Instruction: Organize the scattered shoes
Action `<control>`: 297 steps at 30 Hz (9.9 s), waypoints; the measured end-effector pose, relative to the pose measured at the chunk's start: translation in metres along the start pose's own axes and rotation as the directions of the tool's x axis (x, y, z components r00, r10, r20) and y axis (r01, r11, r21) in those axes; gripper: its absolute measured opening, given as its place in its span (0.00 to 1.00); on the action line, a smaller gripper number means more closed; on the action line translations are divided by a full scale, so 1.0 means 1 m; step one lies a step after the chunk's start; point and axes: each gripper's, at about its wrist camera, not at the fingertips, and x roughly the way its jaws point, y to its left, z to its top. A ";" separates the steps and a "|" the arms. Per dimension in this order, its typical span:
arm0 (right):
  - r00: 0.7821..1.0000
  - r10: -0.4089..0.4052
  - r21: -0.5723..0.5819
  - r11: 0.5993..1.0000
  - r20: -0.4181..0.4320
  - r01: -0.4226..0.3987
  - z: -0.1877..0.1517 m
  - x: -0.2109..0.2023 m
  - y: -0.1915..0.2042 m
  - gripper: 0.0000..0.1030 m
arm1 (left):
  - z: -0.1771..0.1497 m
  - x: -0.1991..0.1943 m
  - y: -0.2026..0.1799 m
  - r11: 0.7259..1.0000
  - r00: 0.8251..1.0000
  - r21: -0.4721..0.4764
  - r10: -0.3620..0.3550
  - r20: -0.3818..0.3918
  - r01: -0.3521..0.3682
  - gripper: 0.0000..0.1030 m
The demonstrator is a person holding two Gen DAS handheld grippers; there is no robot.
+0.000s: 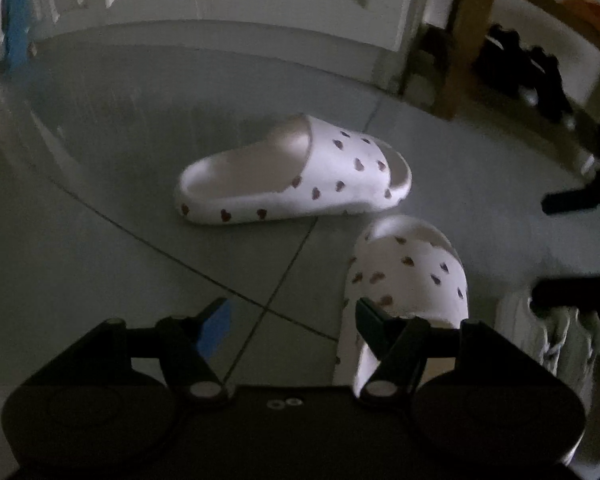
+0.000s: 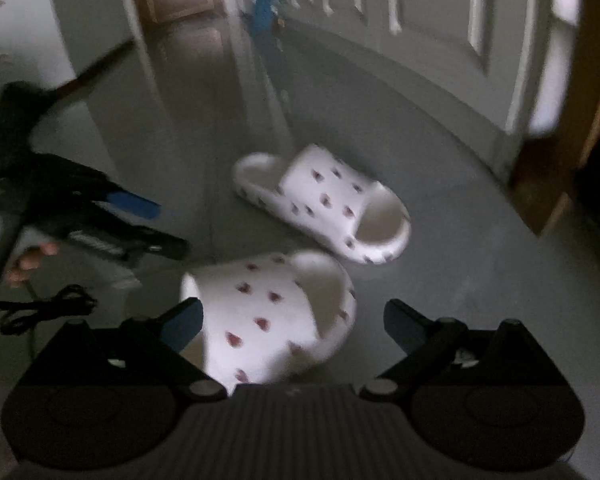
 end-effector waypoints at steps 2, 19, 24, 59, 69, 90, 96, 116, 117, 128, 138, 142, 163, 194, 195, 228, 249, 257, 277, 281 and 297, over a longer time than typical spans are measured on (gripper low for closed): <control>1.000 -0.021 0.007 1.000 0.009 0.021 -0.007 0.000 0.009 0.95 | -0.003 -0.002 -0.006 0.999 1.000 0.040 0.012 -0.012 -0.012 0.67; 0.858 -0.513 -0.063 0.855 0.030 0.514 -0.028 0.077 0.113 0.48 | -0.015 0.004 0.022 0.996 0.994 -0.037 0.079 -0.071 -0.082 0.67; 0.840 -0.542 0.004 0.840 0.032 0.542 -0.026 0.084 0.109 0.27 | -0.018 0.005 0.026 0.997 0.994 -0.040 0.070 -0.079 -0.073 0.67; 0.587 -0.794 0.267 0.538 -0.157 0.799 -0.107 -0.231 0.040 0.16 | 0.041 -0.105 -0.255 0.501 0.758 0.656 -0.630 -0.170 0.564 0.67; 0.345 -0.863 0.422 0.175 -0.369 0.890 -0.242 -0.322 0.037 0.16 | -0.033 -0.122 -0.380 0.313 0.653 0.701 -0.702 -0.284 0.641 0.67; 0.277 -0.817 0.499 -0.015 -0.506 0.866 -0.410 -0.284 -0.031 0.54 | -0.076 -0.089 -0.448 0.484 0.753 0.660 -0.629 -0.194 0.575 0.67; 0.295 -0.802 0.505 -0.009 -0.519 0.863 -0.367 -0.291 0.007 0.59 | -0.061 -0.093 -0.416 0.473 0.733 0.645 -0.647 -0.207 0.600 0.67; 0.763 -0.587 0.915 0.090 -0.271 0.393 -0.303 -0.284 0.011 0.63 | -0.036 -0.074 -0.353 0.554 0.765 0.572 -0.602 -0.226 0.605 0.67; 0.804 -0.545 0.948 0.054 -0.236 0.315 -0.304 -0.281 0.007 0.63 | -0.036 -0.073 -0.353 0.556 0.768 0.572 -0.599 -0.226 0.603 0.67; 0.835 -0.504 0.972 -0.184 -0.221 0.147 -0.318 -0.240 -0.035 0.63 | -0.033 -0.068 -0.354 0.558 0.764 0.563 -0.602 -0.232 0.610 0.67; 0.794 -0.558 0.969 -0.178 -0.241 0.169 -0.326 -0.219 -0.074 0.37 | -0.031 -0.053 -0.351 0.579 0.774 0.538 -0.579 -0.257 0.612 0.67; 0.775 -0.601 0.981 -0.112 -0.195 0.160 -0.326 -0.224 -0.072 0.27 | -0.030 -0.052 -0.348 0.593 0.780 0.528 -0.570 -0.257 0.608 0.67; 0.869 -0.404 0.387 0.781 -0.284 0.490 -0.245 -0.350 -0.073 0.22 | -0.047 -0.095 -0.370 0.676 0.786 0.402 -0.554 -0.274 0.617 0.67; 0.768 -0.185 -0.163 0.981 -0.613 0.105 -0.243 -0.210 -0.122 0.79 | -0.097 -0.092 -0.388 0.836 0.868 0.271 -0.398 -0.298 0.477 0.67; 0.777 -0.204 -0.148 0.978 -0.596 0.144 -0.242 -0.216 -0.121 0.79 | -0.096 -0.091 -0.385 0.839 0.871 0.272 -0.396 -0.290 0.471 0.67; 0.771 -0.577 0.224 0.741 -0.270 0.633 -0.241 -0.280 -0.014 0.91 | -0.085 -0.006 -0.388 0.550 0.852 0.652 -0.380 -0.361 0.522 0.67; 0.758 -0.637 0.396 0.666 -0.141 0.633 -0.257 -0.291 -0.033 0.91 | -0.056 -0.003 -0.392 0.968 0.968 0.074 -0.234 -0.096 0.241 0.24; 0.745 -0.655 0.384 0.661 -0.124 0.645 -0.268 -0.305 -0.030 0.91 | -0.070 -0.017 -0.435 0.969 0.973 -0.116 -0.226 -0.053 0.219 0.37; 0.915 -0.394 0.907 0.345 -0.092 0.240 -0.221 -0.224 -0.083 0.90 | -0.040 -0.038 -0.346 0.745 0.919 0.538 -0.328 -0.218 0.394 0.67; 0.864 -0.420 0.857 0.298 -0.276 0.419 -0.209 -0.195 -0.095 0.90 | -0.038 -0.031 -0.339 0.728 0.913 0.553 -0.339 -0.225 0.406 0.67; 0.823 -0.476 0.878 0.187 -0.311 0.440 -0.204 -0.161 -0.123 0.47 | -0.033 -0.010 -0.320 0.743 0.888 0.487 -0.359 -0.288 0.459 0.67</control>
